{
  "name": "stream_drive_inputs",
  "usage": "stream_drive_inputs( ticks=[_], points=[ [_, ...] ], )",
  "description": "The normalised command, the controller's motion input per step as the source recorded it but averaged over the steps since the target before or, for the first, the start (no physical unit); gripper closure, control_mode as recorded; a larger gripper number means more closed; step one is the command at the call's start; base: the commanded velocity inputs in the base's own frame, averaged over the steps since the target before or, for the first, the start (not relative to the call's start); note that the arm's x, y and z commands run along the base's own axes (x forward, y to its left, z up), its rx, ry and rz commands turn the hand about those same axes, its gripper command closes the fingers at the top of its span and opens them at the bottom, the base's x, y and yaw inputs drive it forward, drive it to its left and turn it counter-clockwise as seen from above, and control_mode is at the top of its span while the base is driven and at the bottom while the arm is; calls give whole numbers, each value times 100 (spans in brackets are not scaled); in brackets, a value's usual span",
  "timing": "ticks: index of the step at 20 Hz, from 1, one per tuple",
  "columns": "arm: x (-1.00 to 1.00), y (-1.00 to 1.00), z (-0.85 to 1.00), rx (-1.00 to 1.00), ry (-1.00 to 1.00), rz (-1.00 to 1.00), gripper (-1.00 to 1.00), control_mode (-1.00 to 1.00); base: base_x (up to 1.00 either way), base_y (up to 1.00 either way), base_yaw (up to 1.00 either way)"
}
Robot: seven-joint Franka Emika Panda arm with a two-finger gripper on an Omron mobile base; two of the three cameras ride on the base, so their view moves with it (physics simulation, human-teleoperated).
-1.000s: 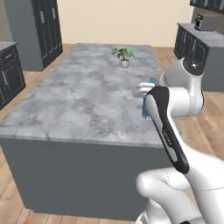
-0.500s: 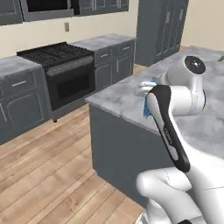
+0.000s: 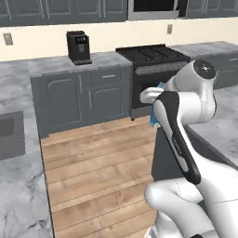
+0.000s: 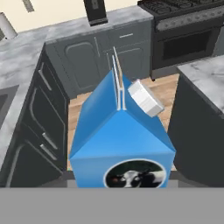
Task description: Pick the milk from the counter and place it in the open cabinet.
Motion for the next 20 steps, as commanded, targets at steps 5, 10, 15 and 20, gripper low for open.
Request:
stream_drive_inputs(
  ticks=[5, 10, 15, 20],
  points=[
    [0, 0, 0, 0, 0, 0, 100, 100, 47, -53, 66],
    [0, 0, 0, 0, 0, 0, 100, 100, 46, -63, 63],
    [0, 0, 0, 0, 0, 0, 100, 100, 30, -50, 68],
    [0, 0, 0, 0, 0, 0, 100, 100, 6, -35, 75]
  ],
)
